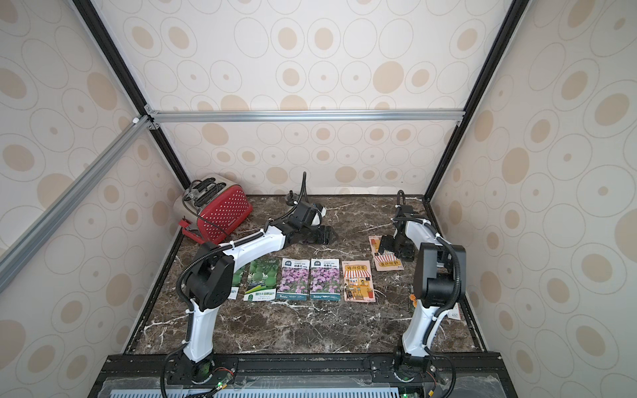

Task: Arrange the seed packets in a row
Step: Pick up the seed packet from the center of the board.

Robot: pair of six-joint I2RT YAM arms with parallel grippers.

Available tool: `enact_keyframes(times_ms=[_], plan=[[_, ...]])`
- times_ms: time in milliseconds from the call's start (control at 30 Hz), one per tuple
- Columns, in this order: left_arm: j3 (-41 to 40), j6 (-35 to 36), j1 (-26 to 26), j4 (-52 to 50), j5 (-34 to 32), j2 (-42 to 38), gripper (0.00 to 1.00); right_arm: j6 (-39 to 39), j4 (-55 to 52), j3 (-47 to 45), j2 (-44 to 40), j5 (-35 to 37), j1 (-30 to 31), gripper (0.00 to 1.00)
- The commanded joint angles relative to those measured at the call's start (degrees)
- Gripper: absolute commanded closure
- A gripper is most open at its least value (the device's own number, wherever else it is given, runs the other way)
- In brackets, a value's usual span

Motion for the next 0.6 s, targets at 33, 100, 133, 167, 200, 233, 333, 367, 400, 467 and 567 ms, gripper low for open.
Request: enact_keyframes(times_ms=[33, 100, 133, 167, 200, 233, 333, 367, 400, 467, 567], plan=[[2.0, 1.3, -0.4, -0.5, 0.6, 0.5, 0.29, -2.4, -2.9, 3.0, 4.0, 2.8, 0.0, 0.12], [2.0, 1.3, -0.4, -0.6, 0.7, 0.5, 0.29, -2.8, -3.4, 4.0, 5.8, 2.7, 0.0, 0.12], [2.0, 1.3, -0.4, -0.6, 0.8, 0.5, 0.29, -2.9, -3.5, 4.7, 6.7, 2.9, -0.1, 0.12], [1.9, 1.4, -0.4, -0.5, 0.9, 0.5, 0.29, -2.8, -3.5, 5.0, 7.2, 2.9, -0.1, 0.12], [1.9, 1.4, -0.3, -0.5, 0.9, 0.5, 0.29, -2.8, -3.1, 5.0, 7.5, 2.5, 0.0, 0.13], [1.8, 1.5, -0.4, -0.5, 0.8, 0.4, 0.29, -2.6, -2.8, 5.1, 7.9, 2.3, 0.0, 0.14], [1.6, 1.6, -0.4, -0.6, 0.9, 0.2, 0.29, -2.1, -3.1, 5.4, 9.5, 0.7, 0.0, 0.22], [1.6, 1.6, -0.4, -0.5, 0.8, 0.2, 0.29, -2.0, -3.0, 5.3, 9.7, 0.4, 0.0, 0.26], [1.6, 1.7, -0.4, -0.6, 0.8, 0.2, 0.29, -1.9, -2.9, 4.9, 9.8, 0.3, 0.0, 0.30], [1.8, 1.7, -0.4, -0.6, 0.8, 0.3, 0.29, -1.4, -2.7, 4.0, 9.6, 0.7, -0.1, 0.40], [2.2, 1.7, -0.4, -0.6, 1.0, 0.7, 0.29, -1.3, -2.3, 2.8, 9.2, 0.7, 0.0, 0.66]])
